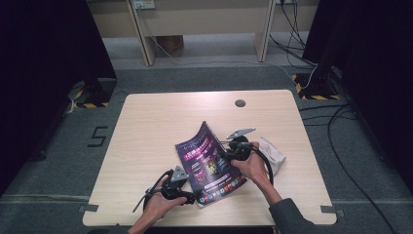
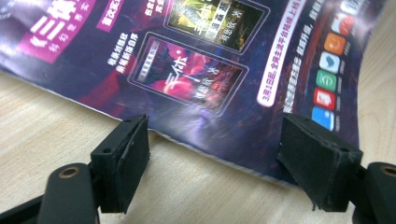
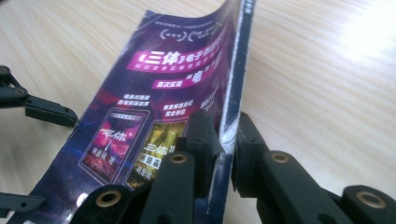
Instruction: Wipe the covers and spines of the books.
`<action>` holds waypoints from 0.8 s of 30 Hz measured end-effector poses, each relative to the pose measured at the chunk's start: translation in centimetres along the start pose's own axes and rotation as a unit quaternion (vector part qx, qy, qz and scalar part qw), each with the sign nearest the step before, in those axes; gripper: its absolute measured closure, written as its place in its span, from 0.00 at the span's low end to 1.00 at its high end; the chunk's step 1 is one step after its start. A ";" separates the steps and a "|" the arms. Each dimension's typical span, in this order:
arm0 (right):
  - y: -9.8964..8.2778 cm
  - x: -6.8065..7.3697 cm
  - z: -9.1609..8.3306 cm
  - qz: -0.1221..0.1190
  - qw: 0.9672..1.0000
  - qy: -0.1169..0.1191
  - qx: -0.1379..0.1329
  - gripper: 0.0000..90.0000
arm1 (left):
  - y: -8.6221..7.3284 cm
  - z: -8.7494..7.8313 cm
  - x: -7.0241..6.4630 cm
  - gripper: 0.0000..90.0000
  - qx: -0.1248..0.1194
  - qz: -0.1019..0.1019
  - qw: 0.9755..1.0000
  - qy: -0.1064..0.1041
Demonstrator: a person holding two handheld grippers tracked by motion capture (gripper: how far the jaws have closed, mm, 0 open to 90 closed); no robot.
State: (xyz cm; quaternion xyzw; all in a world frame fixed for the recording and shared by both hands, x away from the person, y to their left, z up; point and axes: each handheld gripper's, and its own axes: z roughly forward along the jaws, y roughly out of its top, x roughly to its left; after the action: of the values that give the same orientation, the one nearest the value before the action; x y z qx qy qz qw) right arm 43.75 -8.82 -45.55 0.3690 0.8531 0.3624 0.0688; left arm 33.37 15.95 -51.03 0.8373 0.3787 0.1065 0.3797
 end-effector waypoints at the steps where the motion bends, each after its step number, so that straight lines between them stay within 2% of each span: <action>1: 0.4 0.1 0.1 -0.013 1.000 -0.004 0.009 0.91 | 0.0 -0.1 0.1 0.27 0.000 0.000 1.000 0.000; 2: 0.4 0.1 0.1 -0.013 1.000 -0.004 0.009 0.91 | 0.0 -0.1 0.1 0.27 0.000 0.000 1.000 0.000; 3: 1.3 0.4 0.2 -0.035 0.999 -0.012 0.026 0.92 | -0.1 -0.5 0.3 0.27 -0.004 -0.004 1.000 0.001; 6: 1.9 0.6 0.2 -0.044 0.998 -0.014 0.035 0.93 | -0.2 -0.9 0.7 0.27 -0.007 -0.009 1.000 0.005; 8: 2.6 0.9 0.2 -0.063 0.997 -0.021 0.049 0.93 | -0.3 -1.6 1.1 0.27 -0.014 -0.017 1.000 0.008; 15: 3.5 1.3 0.0 -0.085 0.994 -0.029 0.065 0.93 | -0.4 -2.2 1.5 0.26 -0.013 -0.015 1.000 0.013; 24: 5.7 2.0 -0.5 -0.124 0.987 -0.057 0.083 0.94 | -0.7 -3.0 2.2 0.26 -0.018 -0.023 0.999 0.017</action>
State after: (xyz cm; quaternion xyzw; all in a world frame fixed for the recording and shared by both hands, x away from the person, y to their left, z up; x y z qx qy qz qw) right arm 45.41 -5.15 -41.05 0.2848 0.9140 0.2575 0.1312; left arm 33.09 19.43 -49.72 0.8197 0.4022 0.1184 0.3903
